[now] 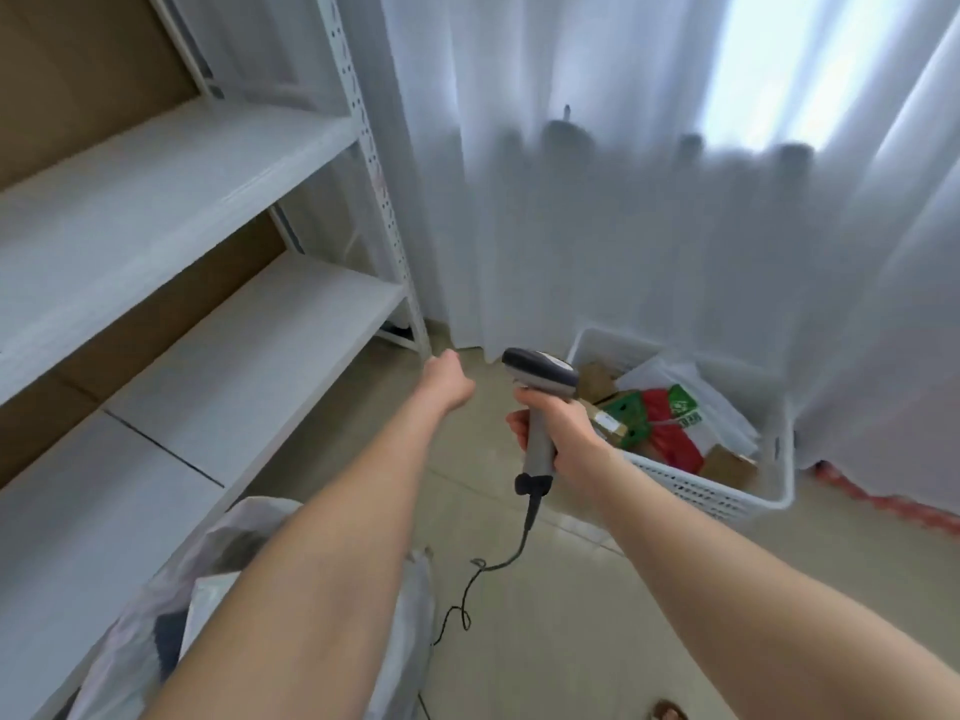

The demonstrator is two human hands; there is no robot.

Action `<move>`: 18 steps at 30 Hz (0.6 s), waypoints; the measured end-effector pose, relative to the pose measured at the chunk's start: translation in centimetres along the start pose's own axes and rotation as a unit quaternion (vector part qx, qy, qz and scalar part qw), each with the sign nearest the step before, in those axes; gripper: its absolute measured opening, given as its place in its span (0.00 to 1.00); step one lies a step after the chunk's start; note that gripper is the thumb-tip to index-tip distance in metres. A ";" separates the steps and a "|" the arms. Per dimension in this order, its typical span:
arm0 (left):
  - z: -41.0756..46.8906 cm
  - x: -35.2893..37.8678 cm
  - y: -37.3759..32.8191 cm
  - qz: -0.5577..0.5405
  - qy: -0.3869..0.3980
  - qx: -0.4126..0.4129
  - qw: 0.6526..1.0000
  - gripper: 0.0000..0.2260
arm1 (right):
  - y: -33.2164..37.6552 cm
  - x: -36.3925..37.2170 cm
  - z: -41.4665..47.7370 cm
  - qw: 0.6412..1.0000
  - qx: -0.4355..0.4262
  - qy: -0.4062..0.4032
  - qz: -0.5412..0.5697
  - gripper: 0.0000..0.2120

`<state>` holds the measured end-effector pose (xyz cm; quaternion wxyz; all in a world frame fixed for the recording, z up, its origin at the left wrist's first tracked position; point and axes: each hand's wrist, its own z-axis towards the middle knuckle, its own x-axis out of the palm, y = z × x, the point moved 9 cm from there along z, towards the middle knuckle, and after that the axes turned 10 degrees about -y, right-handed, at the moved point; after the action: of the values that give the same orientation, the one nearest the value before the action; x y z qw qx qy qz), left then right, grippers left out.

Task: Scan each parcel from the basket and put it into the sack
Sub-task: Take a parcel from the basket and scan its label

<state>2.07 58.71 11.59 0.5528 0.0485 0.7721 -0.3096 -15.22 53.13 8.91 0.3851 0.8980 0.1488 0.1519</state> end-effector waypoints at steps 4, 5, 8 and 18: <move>0.1 4.6 -10.5 0.028 0.011 0.036 0.999 0.22 | 4.0 -9.4 3.5 0.998 0.011 -0.033 0.054 0.09; 0.1 5.9 -12.9 0.034 0.013 0.043 0.998 0.21 | 4.7 -11.8 4.3 0.997 0.018 -0.040 0.071 0.08; 0.1 9.9 -19.1 0.042 0.028 0.060 0.997 0.23 | 6.7 -18.4 6.8 0.990 0.040 -0.066 0.115 0.07; 5.3 22.3 -30.1 0.081 0.096 0.085 0.988 0.24 | 10.4 -31.0 18.4 0.973 0.088 -0.142 0.156 0.12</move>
<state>-14.68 25.75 3.61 0.4930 0.1875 0.7860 -0.3225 -34.72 22.41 -0.42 0.2929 0.9531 -0.0366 0.0672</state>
